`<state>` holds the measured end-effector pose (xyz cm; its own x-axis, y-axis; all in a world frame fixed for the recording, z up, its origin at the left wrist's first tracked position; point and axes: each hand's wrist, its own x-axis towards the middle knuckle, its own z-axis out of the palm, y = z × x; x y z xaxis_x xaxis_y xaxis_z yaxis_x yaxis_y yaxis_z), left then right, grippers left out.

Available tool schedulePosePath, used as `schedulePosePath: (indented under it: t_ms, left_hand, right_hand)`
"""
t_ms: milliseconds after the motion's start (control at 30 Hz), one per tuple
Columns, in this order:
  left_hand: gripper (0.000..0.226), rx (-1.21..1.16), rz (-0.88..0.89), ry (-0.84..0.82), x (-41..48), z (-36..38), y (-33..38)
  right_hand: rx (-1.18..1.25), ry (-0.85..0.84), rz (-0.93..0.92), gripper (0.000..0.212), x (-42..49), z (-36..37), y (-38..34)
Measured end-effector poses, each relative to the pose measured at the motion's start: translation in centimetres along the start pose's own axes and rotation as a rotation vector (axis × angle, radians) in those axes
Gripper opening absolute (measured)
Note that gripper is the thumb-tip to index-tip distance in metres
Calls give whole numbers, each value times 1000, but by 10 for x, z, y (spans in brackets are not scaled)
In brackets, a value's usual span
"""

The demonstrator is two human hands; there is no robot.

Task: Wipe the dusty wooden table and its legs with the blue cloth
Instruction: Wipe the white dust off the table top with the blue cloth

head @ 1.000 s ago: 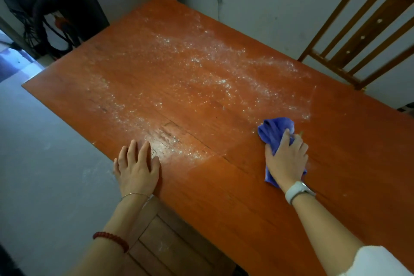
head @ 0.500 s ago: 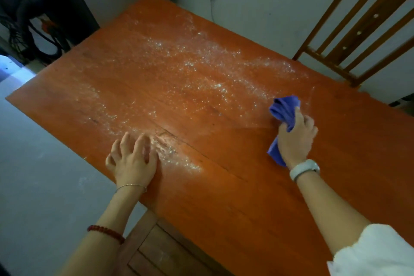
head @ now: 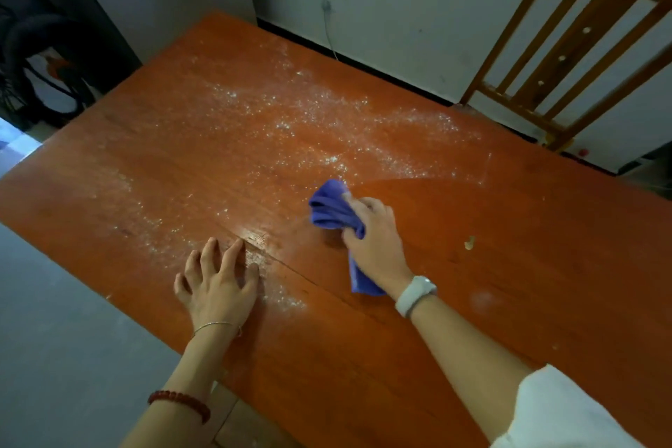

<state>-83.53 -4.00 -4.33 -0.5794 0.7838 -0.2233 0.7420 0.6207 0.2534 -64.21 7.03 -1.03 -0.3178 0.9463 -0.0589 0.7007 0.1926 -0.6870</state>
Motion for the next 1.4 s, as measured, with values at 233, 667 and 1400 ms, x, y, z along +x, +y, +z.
schedulePosePath:
  t_ms: [233, 667, 1400]
  left_hand:
    - [44, 5, -22, -16, 0, 1, 4]
    - [46, 22, -41, -48, -6, -3, 8]
    - [46, -18, -56, -44, -6, -2, 8]
  right_hand:
    - [-214, 577, 546, 47, -51, -91, 117]
    - [152, 298, 252, 38, -113, -53, 81]
    - [-215, 545, 783, 50, -29, -72, 103]
